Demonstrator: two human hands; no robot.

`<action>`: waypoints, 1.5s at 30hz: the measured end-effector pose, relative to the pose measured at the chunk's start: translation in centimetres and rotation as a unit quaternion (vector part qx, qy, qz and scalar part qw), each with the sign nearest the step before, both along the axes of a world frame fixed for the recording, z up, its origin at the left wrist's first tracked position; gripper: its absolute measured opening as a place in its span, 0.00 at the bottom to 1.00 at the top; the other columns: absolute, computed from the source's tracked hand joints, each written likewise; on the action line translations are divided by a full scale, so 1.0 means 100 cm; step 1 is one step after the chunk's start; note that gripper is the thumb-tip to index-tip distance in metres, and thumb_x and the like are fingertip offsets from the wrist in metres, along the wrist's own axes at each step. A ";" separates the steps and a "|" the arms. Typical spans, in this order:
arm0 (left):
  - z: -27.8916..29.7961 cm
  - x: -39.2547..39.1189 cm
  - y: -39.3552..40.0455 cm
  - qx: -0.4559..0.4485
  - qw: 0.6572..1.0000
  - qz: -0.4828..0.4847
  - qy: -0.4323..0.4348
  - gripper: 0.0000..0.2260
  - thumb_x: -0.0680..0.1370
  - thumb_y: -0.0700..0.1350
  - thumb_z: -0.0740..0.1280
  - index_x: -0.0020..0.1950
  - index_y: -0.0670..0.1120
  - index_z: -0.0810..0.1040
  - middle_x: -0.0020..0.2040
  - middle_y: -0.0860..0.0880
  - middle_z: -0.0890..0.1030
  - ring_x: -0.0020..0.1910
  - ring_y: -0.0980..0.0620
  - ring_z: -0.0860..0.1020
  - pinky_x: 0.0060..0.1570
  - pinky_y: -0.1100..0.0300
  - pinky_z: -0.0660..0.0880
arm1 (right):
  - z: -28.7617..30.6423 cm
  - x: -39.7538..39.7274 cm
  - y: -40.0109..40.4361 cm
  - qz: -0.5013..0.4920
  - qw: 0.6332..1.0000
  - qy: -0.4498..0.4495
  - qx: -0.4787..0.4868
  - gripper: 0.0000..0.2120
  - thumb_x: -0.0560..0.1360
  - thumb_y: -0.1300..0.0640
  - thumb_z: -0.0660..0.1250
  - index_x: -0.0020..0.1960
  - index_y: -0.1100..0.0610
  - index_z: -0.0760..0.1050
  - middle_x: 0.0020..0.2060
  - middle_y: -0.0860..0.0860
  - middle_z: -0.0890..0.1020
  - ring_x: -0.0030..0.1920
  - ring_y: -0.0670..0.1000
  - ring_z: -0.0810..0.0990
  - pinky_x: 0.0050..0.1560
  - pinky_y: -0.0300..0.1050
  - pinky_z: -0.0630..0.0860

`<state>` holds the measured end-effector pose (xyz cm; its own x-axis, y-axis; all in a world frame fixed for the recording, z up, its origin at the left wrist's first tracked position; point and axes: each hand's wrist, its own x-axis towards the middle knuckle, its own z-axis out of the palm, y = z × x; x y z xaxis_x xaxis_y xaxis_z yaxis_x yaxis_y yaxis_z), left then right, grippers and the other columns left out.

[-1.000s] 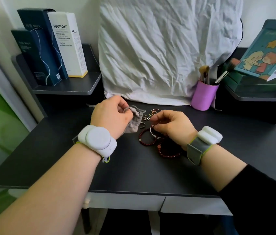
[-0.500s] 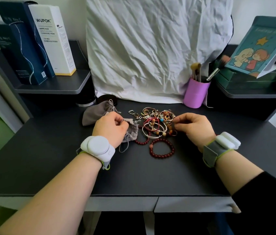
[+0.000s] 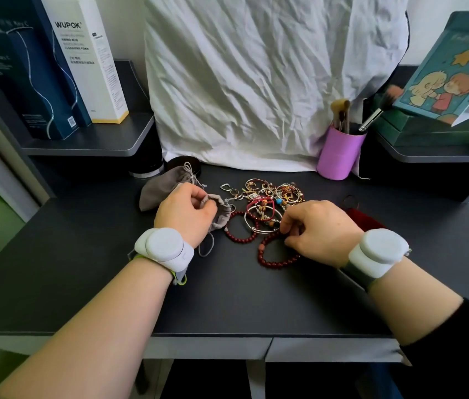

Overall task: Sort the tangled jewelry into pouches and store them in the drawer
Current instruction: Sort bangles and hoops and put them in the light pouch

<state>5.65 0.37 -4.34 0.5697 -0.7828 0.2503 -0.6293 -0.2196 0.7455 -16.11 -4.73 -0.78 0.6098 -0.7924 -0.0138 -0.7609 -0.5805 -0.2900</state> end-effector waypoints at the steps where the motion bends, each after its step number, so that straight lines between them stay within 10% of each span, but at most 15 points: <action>1: 0.000 -0.001 0.001 0.000 1.000 -0.004 0.006 0.03 0.71 0.48 0.69 0.41 0.53 0.76 0.34 0.57 0.77 0.34 0.59 0.75 0.32 0.65 0.67 | 0.000 0.000 0.000 0.003 1.000 0.006 0.000 0.08 0.69 0.57 0.67 0.44 0.44 0.74 0.34 0.38 0.73 0.43 0.45 0.73 0.46 0.38 0.69; 19: -0.016 0.012 0.007 -0.177 0.968 0.035 0.177 0.03 0.70 0.49 0.70 0.36 0.55 0.80 0.31 0.61 0.81 0.31 0.63 0.77 0.32 0.70 0.73 | 0.014 0.065 -0.005 0.131 0.989 -0.065 0.009 0.12 0.71 0.59 0.67 0.53 0.51 0.80 0.43 0.46 0.73 0.46 0.47 0.74 0.49 0.35 0.67; 28: -0.017 0.016 0.010 -0.219 0.956 0.040 0.189 0.03 0.72 0.50 0.69 0.38 0.56 0.79 0.32 0.61 0.80 0.31 0.64 0.77 0.29 0.73 0.71 | 0.002 0.087 -0.023 0.090 0.994 0.061 -0.020 0.18 0.70 0.53 0.66 0.60 0.51 0.74 0.49 0.49 0.73 0.57 0.53 0.71 0.60 0.49 0.71; 45: -0.010 0.005 0.016 -0.213 0.967 -0.021 0.138 0.07 0.70 0.42 0.72 0.36 0.50 0.76 0.31 0.54 0.80 0.29 0.61 0.75 0.32 0.72 0.72 | 0.014 0.077 -0.018 0.013 0.997 0.079 0.004 0.08 0.66 0.49 0.69 0.42 0.51 0.75 0.36 0.47 0.77 0.39 0.50 0.76 0.36 0.42 0.71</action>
